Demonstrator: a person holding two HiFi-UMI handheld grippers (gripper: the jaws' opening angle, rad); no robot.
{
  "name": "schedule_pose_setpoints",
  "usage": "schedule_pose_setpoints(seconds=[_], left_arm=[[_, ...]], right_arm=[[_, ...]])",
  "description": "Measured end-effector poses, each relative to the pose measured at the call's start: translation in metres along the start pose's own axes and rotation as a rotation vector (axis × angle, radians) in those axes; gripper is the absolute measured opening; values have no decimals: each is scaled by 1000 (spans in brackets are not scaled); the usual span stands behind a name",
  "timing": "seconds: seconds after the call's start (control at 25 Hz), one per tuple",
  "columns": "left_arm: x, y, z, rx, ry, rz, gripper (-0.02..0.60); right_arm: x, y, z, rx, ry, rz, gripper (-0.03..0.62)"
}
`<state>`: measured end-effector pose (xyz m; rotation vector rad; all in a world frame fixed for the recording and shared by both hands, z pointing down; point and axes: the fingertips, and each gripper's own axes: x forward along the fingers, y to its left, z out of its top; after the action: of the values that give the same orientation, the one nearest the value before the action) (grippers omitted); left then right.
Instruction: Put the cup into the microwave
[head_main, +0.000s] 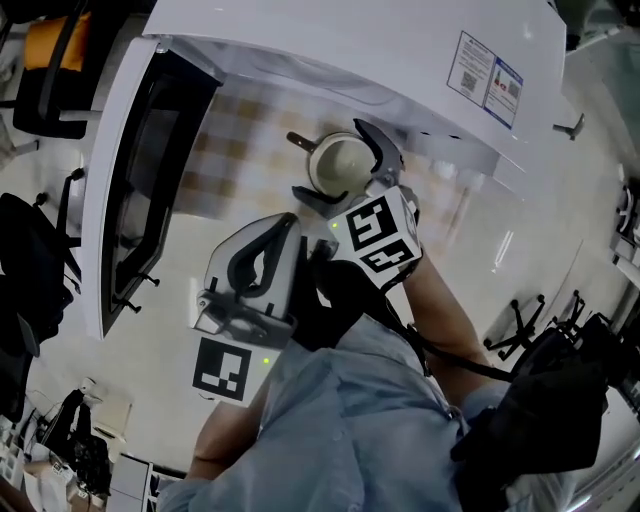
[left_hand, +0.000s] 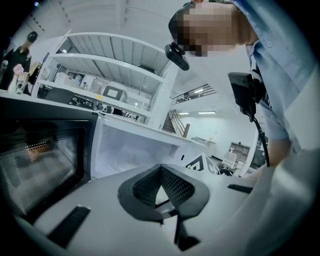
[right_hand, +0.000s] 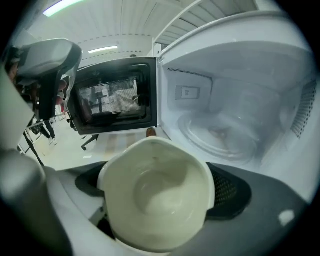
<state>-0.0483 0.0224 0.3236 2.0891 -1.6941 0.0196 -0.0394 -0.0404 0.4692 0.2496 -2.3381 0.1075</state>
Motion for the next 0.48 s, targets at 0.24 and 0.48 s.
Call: schedule_pose_setpoints(seconds=[0.24, 0.48], left_arm=[[10, -11, 27, 29, -32, -51, 5], [16, 3, 42, 48, -7, -75, 5]], right_arm=[[-17, -11, 34, 26, -23, -48, 563], [-6, -35, 60, 59, -27, -101, 563]])
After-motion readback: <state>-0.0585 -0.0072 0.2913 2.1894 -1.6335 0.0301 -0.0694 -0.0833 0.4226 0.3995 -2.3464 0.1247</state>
